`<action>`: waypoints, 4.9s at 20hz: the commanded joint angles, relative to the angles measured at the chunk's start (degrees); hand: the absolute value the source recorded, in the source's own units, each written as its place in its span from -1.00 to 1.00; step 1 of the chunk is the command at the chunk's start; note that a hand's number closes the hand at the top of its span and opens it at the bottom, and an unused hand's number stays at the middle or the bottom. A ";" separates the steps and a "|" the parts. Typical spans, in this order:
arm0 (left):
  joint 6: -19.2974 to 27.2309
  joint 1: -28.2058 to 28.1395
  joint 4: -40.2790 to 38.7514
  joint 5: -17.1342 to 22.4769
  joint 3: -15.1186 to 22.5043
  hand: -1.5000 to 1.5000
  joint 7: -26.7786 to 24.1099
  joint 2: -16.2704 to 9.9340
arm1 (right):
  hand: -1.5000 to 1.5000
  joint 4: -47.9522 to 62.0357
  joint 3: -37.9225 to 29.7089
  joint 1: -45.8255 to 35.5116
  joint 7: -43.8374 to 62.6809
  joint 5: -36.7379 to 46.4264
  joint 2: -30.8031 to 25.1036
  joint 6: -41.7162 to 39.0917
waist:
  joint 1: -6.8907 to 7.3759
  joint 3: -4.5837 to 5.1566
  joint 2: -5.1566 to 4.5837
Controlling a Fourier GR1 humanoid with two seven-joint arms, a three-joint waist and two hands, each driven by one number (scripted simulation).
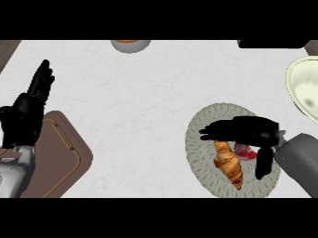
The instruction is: Pick the croissant from the placemat and place it in the bowl
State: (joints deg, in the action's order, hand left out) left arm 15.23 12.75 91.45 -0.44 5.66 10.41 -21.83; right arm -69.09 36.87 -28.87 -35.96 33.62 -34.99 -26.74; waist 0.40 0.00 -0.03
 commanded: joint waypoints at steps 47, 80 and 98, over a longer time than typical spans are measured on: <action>-3.81 -5.73 1.98 -4.35 -8.60 0.00 -0.70 2.83 | 1.00 -45.62 -19.84 54.38 9.59 -4.84 5.01 19.80 | -6.44 0.20 0.89; -7.80 3.23 -0.40 -5.68 -6.07 0.00 0.31 6.57 | 1.00 12.41 -54.58 7.23 6.84 -12.59 -3.54 32.80 | 2.70 -0.18 -0.92; -7.43 5.60 -0.46 -7.74 -3.23 0.00 1.17 9.22 | -1.00 52.31 -57.20 -12.56 -7.48 -11.03 -4.67 24.73 | 3.90 -0.50 -1.80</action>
State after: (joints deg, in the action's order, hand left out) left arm 8.12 16.53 90.85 -7.93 1.64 10.31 -13.05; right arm -20.87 -19.46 -38.80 -40.31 23.64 -39.76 2.14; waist 4.43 -0.43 -1.67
